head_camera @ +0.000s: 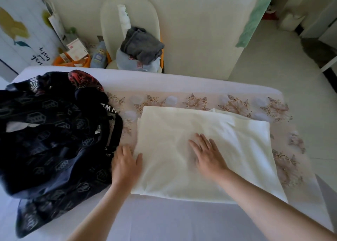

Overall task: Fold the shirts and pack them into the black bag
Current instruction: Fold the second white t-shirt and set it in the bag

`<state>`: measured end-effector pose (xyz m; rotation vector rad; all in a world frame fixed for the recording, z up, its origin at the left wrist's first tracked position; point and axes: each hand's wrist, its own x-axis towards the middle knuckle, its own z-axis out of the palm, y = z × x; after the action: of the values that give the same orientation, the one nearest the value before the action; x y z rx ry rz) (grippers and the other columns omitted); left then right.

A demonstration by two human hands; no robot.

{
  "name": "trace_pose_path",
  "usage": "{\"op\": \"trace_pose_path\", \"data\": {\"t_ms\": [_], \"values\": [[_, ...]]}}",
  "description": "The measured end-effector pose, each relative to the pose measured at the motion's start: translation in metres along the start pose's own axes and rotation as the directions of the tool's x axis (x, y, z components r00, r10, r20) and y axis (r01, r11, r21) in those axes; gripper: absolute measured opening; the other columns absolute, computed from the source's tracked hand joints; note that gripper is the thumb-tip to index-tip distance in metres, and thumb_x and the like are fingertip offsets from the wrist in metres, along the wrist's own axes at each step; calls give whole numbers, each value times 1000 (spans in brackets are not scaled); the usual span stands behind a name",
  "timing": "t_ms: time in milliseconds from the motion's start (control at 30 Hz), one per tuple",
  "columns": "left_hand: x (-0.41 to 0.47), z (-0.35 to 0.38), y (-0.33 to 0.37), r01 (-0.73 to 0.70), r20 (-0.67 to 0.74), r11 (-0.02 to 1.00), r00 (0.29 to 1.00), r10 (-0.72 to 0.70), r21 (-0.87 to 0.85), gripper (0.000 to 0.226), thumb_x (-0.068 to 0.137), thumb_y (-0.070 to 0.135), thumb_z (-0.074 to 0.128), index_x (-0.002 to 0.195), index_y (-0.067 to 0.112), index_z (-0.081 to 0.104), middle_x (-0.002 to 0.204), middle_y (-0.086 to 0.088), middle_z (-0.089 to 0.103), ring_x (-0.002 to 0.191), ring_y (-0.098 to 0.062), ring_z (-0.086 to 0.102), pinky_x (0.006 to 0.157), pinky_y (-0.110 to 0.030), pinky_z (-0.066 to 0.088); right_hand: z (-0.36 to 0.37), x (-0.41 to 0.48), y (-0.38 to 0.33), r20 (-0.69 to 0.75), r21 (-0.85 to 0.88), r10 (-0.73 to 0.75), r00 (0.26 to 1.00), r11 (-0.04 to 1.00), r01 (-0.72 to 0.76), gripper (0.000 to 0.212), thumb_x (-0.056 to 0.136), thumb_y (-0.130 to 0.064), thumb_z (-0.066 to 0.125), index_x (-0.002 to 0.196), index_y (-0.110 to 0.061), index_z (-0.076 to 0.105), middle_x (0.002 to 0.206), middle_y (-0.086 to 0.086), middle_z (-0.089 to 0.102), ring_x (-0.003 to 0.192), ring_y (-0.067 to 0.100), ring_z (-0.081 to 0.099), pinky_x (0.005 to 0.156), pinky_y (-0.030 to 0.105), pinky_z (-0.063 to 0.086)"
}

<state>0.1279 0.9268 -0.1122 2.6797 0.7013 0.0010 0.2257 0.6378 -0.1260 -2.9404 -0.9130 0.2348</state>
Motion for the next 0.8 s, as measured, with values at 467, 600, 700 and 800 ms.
{"op": "trace_pose_path", "data": {"t_ms": [467,600,700,800], "values": [[-79,-28,-14,262,187,946,956,-227,-191,27,100,21,39,115,7,57,98,-16,67,83,-32,56,71,-38,48,-8,-88,-89,153,-43,-93,984,994,100,71,67,-4,65,135,-21,58,99,6,60,70,27,67,57,34,53],[-94,-34,-30,102,83,986,992,-92,-131,18,103,22,41,110,9,50,101,-11,62,92,-33,61,71,-35,44,-18,-99,-89,200,47,-110,974,994,102,63,85,8,46,141,-21,44,122,10,49,102,34,60,83,45,51],[-104,-28,-40,-164,41,986,985,166,-33,25,88,20,68,106,14,52,101,-5,58,93,-28,58,72,-38,49,-9,-107,-95,189,-87,-119,975,987,138,70,66,1,71,129,-23,54,104,10,53,79,31,63,64,42,51],[-103,-18,-42,-529,164,846,842,514,61,39,76,39,75,111,28,60,114,7,51,107,-19,48,89,-38,48,-1,-114,-87,150,-230,2,989,973,33,95,25,-1,81,116,-23,65,86,11,54,57,26,56,48,35,46]]}}
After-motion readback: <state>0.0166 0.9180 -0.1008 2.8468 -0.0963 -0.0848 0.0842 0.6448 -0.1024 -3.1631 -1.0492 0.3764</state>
